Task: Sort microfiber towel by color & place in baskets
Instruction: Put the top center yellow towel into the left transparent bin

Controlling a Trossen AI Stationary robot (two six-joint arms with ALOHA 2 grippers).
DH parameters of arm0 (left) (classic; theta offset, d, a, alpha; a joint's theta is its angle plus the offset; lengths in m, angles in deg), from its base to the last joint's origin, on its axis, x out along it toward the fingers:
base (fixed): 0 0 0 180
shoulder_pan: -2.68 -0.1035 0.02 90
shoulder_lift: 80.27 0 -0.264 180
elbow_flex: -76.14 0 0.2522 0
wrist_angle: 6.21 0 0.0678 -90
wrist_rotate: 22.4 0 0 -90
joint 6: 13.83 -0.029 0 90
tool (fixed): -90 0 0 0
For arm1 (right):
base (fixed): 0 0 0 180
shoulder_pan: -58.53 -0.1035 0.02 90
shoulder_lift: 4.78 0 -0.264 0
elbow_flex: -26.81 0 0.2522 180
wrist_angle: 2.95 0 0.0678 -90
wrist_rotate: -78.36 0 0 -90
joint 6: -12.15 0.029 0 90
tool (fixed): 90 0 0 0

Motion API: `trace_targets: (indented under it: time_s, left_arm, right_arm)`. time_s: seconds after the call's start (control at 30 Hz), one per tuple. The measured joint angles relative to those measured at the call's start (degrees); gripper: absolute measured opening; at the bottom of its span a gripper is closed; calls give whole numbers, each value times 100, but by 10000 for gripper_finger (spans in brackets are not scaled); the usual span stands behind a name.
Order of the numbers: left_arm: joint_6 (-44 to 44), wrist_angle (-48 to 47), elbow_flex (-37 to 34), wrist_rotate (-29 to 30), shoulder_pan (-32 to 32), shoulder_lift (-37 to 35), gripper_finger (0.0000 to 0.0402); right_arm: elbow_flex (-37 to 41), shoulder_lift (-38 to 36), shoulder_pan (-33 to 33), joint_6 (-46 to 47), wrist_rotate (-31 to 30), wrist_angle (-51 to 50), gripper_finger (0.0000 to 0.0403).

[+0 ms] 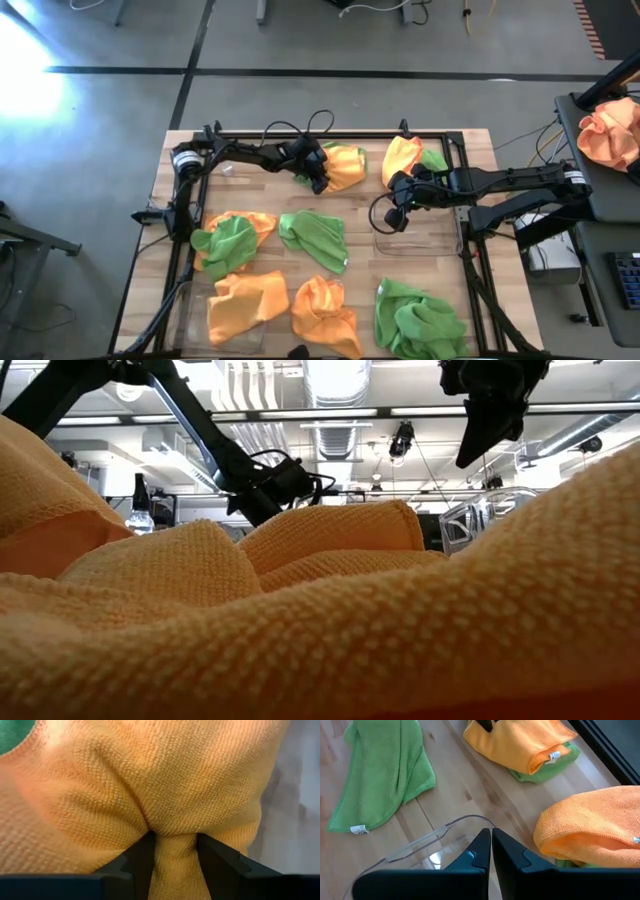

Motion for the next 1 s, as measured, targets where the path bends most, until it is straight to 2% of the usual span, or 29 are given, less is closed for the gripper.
trace_targets:
  time_s: [0.27, 0.57, 0.83, 1.0]
  left_arm:
    - [138, -106, 81, -290, 25, -22, 91]
    - [-43, -828, 785, -441, 38, -38, 39]
    - [-427, -1727, 1344, -439, 144, -230, 36]
    - [-533, -2056, 1506, -404, 243, -653, 36]
  right_arm:
    - [0, 0, 0, -4, 2, -2, 13]
    - [0, 0, 0, -4, 4, -4, 13]
    - [10, 0, 0, -22, 2, -9, 13]
    - [17, 0, 1, -58, 2, -14, 13]
